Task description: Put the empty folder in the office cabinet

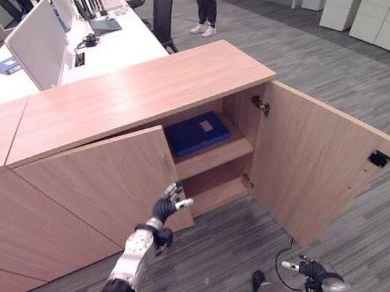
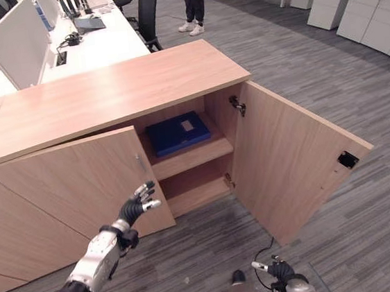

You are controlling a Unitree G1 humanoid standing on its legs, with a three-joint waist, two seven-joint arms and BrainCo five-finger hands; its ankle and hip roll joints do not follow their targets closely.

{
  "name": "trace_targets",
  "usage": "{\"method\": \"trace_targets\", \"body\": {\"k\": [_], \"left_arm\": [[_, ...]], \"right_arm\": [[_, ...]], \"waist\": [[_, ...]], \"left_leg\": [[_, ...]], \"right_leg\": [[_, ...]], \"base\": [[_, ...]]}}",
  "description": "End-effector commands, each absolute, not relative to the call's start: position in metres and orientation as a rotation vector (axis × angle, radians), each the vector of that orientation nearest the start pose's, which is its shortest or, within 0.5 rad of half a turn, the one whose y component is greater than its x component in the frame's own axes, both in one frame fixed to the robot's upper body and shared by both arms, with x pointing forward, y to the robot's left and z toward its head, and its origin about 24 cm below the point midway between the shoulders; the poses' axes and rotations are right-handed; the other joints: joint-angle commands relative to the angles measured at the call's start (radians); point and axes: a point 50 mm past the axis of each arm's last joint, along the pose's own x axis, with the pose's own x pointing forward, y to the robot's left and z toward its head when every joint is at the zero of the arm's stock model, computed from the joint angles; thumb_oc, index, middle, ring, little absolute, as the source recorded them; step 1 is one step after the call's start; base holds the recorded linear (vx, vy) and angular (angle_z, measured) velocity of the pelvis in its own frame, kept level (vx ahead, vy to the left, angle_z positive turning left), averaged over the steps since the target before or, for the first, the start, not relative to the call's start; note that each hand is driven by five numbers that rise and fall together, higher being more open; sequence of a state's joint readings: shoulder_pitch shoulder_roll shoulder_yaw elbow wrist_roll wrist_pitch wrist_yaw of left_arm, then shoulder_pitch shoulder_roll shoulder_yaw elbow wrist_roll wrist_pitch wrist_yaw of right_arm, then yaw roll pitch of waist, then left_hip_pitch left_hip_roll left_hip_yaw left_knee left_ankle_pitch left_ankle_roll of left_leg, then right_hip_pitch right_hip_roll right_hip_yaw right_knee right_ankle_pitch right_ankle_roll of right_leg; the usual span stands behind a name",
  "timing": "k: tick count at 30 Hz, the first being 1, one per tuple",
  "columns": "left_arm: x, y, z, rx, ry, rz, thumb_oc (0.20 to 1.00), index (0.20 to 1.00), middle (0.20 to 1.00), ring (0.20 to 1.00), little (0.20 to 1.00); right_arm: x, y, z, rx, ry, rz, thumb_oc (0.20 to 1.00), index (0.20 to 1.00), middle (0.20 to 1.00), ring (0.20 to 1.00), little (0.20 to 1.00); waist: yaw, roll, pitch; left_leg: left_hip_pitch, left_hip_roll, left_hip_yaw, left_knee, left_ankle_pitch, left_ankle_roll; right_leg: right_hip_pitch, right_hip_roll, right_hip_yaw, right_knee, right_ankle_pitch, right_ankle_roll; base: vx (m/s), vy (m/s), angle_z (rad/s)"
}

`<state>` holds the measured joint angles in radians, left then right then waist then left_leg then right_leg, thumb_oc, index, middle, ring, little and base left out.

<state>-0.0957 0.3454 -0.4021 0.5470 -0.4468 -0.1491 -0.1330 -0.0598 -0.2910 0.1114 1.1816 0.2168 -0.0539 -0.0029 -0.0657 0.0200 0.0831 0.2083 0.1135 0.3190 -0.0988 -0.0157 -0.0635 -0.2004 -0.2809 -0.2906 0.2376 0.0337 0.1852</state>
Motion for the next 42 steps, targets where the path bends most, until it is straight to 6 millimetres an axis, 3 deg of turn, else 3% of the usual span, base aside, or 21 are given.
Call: {"method": "trace_targets", "body": {"k": [1,3,8,9,10,12,13,14,15,16,17,19,20,21,28,33,35,36,39,41,42], "left_arm": [[0.25,0.158,-0.046,0.002,0.364,-0.335,1.0,1.0,1.0,1.0,1.0],[0.231,0.161,-0.067,-0.018,0.459,-0.308,1.0,1.0,1.0,1.0,1.0],[0.215,0.169,-0.079,-0.025,0.52,-0.28,1.0,1.0,1.0,1.0,1.0],[0.214,0.17,-0.081,-0.025,0.534,-0.275,1.0,1.0,1.0,1.0,1.0],[0.212,0.172,-0.083,-0.025,0.548,-0.266,1.0,1.0,1.0,1.0,1.0],[0.211,0.175,-0.085,-0.036,0.556,-0.241,1.0,1.0,1.0,1.0,1.0],[0.211,0.175,-0.085,-0.036,0.555,-0.241,1.0,1.0,1.0,1.0,1.0],[0.209,0.174,-0.086,-0.056,0.559,-0.229,1.0,1.0,1.0,1.0,1.0],[0.209,0.174,-0.086,-0.056,0.558,-0.229,1.0,1.0,1.0,1.0,1.0],[0.208,0.174,-0.087,-0.074,0.559,-0.22,1.0,1.0,1.0,1.0,1.0],[0.207,0.174,-0.087,-0.074,0.559,-0.22,1.0,1.0,1.0,1.0,1.0],[0.203,0.172,-0.088,-0.086,0.563,-0.221,1.0,1.0,1.0,1.0,1.0],[0.198,0.179,-0.093,-0.061,0.59,-0.203,1.0,1.0,1.0,1.0,1.0],[0.198,0.177,-0.092,-0.06,0.586,-0.225,1.0,1.0,1.0,1.0,1.0],[0.196,0.183,-0.092,-0.068,0.582,-0.199,1.0,1.0,1.0,1.0,1.0],[0.193,0.191,-0.092,-0.045,0.586,-0.196,1.0,1.0,1.0,1.0,1.0],[0.192,0.193,-0.091,-0.029,0.588,-0.21,1.0,1.0,1.0,1.0,1.0],[0.192,0.193,-0.091,-0.029,0.588,-0.21,1.0,1.0,1.0,1.0,1.0],[0.192,0.193,-0.089,-0.024,0.586,-0.229,1.0,1.0,1.0,1.0,1.0],[0.192,0.192,-0.089,-0.018,0.592,-0.245,1.0,1.0,1.0,1.0,1.0],[0.192,0.193,-0.089,-0.018,0.591,-0.245,1.0,1.0,1.0,1.0,1.0]], "right_arm": [[0.125,-0.255,-0.145,-0.119,1.057,-0.232,1.0,1.0,1.0,1.0,1.0],[0.121,-0.266,-0.144,-0.152,1.079,-0.255,1.0,1.0,1.0,1.0,1.0],[0.125,-0.274,-0.14,-0.182,1.073,-0.261,1.0,1.0,1.0,1.0,1.0],[0.127,-0.278,-0.138,-0.187,1.066,-0.272,1.0,1.0,1.0,1.0,1.0],[0.129,-0.281,-0.137,-0.193,1.066,-0.277,1.0,1.0,1.0,1.0,1.0],[0.135,-0.286,-0.133,-0.208,1.053,-0.284,1.0,1.0,1.0,1.0,1.0],[0.136,-0.286,-0.133,-0.208,1.052,-0.283,1.0,1.0,1.0,1.0,1.0],[0.137,-0.291,-0.131,-0.222,1.055,-0.293,1.0,1.0,1.0,1.0,1.0],[0.137,-0.291,-0.131,-0.221,1.055,-0.293,1.0,1.0,1.0,1.0,1.0],[0.136,-0.296,-0.129,-0.236,1.06,-0.301,1.0,1.0,1.0,1.0,1.0],[0.136,-0.296,-0.129,-0.236,1.06,-0.301,1.0,1.0,1.0,1.0,1.0],[0.134,-0.301,-0.128,-0.241,1.066,-0.317,1.0,1.0,1.0,1.0,1.0],[0.123,-0.305,-0.13,-0.247,1.113,-0.306,1.0,1.0,1.0,1.0,1.0],[0.132,-0.305,-0.126,-0.231,1.063,-0.331,1.0,1.0,1.0,1.0,1.0],[0.138,-0.316,-0.119,-0.215,1.02,-0.371,1.0,1.0,1.0,1.0,1.0],[0.168,-0.334,-0.096,-0.255,0.923,-0.395,1.0,1.0,1.0,1.0,1.0],[0.19,-0.347,-0.077,-0.28,0.86,-0.418,1.0,1.0,1.0,1.0,1.0],[0.19,-0.347,-0.077,-0.281,0.86,-0.418,1.0,1.0,1.0,1.0,1.0],[0.212,-0.351,-0.061,-0.303,0.809,-0.419,1.0,1.0,1.0,1.0,1.0],[0.236,-0.347,-0.046,-0.323,0.755,-0.394,1.0,1.0,1.0,1.0,1.0],[0.237,-0.347,-0.046,-0.323,0.754,-0.393,1.0,1.0,1.0,1.0,1.0]], "waist": [[-0.024,-0.019,-0.016],[-0.029,0.0,-0.038],[-0.043,0.023,-0.045],[-0.047,0.026,-0.042],[-0.049,0.031,-0.036],[-0.041,0.03,-0.013],[-0.042,0.029,-0.015],[-0.024,0.017,-0.003],[-0.026,0.018,-0.004],[-0.006,0.01,0.0],[-0.006,0.009,0.001],[0.017,0.013,-0.002],[0.03,0.024,0.002],[0.03,0.026,0.0],[0.014,0.035,-0.034],[0.03,0.023,-0.048],[0.046,0.014,-0.055],[0.046,0.014,-0.055],[0.063,0.004,-0.06],[0.081,-0.006,-0.065],[0.08,-0.006,-0.065]], "left_leg": [[-0.03,-0.028,-0.091,0.011,-0.051,-0.005],[-0.025,-0.021,-0.074,0.011,-0.043,-0.019],[-0.003,0.027,-0.02,0.041,-0.027,-0.051],[-0.014,0.043,-0.009,0.077,-0.017,-0.062],[-0.049,0.087,-0.002,0.193,0.031,-0.089],[-0.109,0.133,-0.035,0.379,0.083,-0.098],[-0.113,0.132,-0.036,0.378,0.087,-0.098],[-0.159,0.126,-0.094,0.462,0.135,-0.096],[-0.164,0.127,-0.098,0.467,0.134,-0.096],[-0.206,0.107,-0.142,0.438,0.12,-0.083],[-0.205,0.106,-0.141,0.439,0.117,-0.082],[-0.211,0.073,-0.191,0.323,0.074,-0.067],[-0.211,0.061,-0.211,0.252,0.068,-0.067],[-0.193,0.043,-0.251,0.192,0.06,-0.073],[-0.093,0.026,-0.226,0.044,0.054,-0.069],[-0.072,0.024,-0.22,0.018,0.045,-0.062],[-0.069,0.021,-0.223,0.014,0.039,-0.059],[-0.069,0.021,-0.224,0.014,0.039,-0.059],[-0.066,0.019,-0.229,0.012,0.034,-0.056],[-0.062,0.018,-0.237,0.011,0.027,-0.053],[-0.062,0.018,-0.237,0.011,0.027,-0.053]], "right_leg": [[0.117,0.008,0.079,-0.187,0.071,0.047],[0.141,0.028,0.088,-0.258,0.085,0.046],[0.166,0.072,0.122,-0.298,0.073,0.028],[0.173,0.081,0.128,-0.3,0.063,0.022],[0.19,0.106,0.138,-0.305,0.043,0.0],[0.217,0.137,0.16,-0.306,0.022,-0.035],[0.213,0.137,0.16,-0.306,0.025,-0.036],[0.232,0.142,0.182,-0.312,0.005,-0.051],[0.231,0.142,0.179,-0.311,0.004,-0.051],[0.249,0.139,0.205,-0.315,-0.01,-0.046],[0.251,0.138,0.206,-0.315,-0.012,-0.044],[0.27,0.134,0.225,-0.319,-0.028,-0.034],[0.281,0.138,0.223,-0.318,-0.037,-0.028],[0.293,0.142,0.235,-0.315,-0.043,-0.03],[0.318,0.137,0.209,-0.32,-0.047,-0.022],[0.323,0.135,0.194,-0.325,-0.043,-0.013],[0.328,0.132,0.187,-0.325,-0.044,-0.008],[0.328,0.132,0.187,-0.325,-0.044,-0.008],[0.333,0.128,0.182,-0.325,-0.043,-0.005],[0.338,0.127,0.178,-0.325,-0.044,-0.004],[0.338,0.126,0.177,-0.325,-0.044,-0.004]], "base": [[0.05,-0.218,-0.42],[0.06,-0.173,-0.37],[0.07,-0.179,-0.54],[0.04,-0.274,-0.48],[0.06,-0.293,-0.31],[0.07,-0.217,-0.58],[0.09,-0.13,-0.67],[0.05,-0.067,-0.73],[0.14,-0.07,-1.14],[0.09,-0.004,-0.91],[0.17,0.027,-0.28],[0.17,0.081,-0.04],[0.19,0.068,-0.74],[0.14,0.038,-0.38],[0.09,0.03,-0.19],[0.03,0.021,0.11],[0.01,0.014,0.04],[0.0,0.0,0.0],[0.02,0.017,0.05],[0.03,0.033,0.14],[0.02,0.029,0.12]]}}
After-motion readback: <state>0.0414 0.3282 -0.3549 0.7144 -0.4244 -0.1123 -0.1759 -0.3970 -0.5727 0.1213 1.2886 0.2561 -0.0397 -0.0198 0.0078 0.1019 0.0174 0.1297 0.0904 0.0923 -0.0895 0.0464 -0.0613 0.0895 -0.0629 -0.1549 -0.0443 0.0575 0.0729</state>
